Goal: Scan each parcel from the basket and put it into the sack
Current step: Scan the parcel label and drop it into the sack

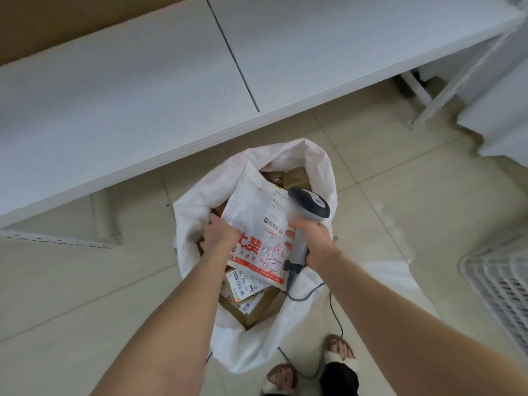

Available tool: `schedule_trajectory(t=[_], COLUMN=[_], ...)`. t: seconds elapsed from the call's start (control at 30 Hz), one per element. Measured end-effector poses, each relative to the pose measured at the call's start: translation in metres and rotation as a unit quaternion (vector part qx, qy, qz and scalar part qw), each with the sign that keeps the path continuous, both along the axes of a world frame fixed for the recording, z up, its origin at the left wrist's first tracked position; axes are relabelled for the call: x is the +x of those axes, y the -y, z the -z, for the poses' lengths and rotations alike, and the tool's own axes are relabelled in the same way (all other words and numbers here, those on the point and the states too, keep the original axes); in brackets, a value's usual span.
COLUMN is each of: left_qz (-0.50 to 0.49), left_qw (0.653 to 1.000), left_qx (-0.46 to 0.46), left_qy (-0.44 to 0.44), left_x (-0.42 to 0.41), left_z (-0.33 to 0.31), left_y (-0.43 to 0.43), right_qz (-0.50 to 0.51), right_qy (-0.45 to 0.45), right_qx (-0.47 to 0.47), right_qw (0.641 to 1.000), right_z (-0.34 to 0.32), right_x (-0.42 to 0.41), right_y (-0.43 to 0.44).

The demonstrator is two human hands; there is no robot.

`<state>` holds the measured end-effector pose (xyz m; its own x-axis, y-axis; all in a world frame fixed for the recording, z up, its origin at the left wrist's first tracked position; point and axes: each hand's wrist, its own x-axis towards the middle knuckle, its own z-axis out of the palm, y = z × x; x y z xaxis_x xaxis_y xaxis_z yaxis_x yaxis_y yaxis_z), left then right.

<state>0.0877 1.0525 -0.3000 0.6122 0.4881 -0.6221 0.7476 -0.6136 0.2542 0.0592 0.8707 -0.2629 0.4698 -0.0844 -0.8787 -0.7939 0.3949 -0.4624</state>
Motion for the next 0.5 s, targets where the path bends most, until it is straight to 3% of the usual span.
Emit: schedule_trajectory(t=[0.2,0.5], left_qz=[0.081,0.239], left_qw=[0.996,0.968], left_qx=[0.036,-0.068], left_qy=[0.002,0.033], left_x=[-0.001,-0.007], left_z=[-0.049,-0.199], left_y=[0.007,0.081], right_qz=[0.006,0.11], right_qy=[0.015,0.065], right_qx=[0.008,0.008], right_qw=[1.0,0.992], right_z=[-0.047,-0.188], right_x=[-0.012,-0.063], right_y=[0.0,0.048])
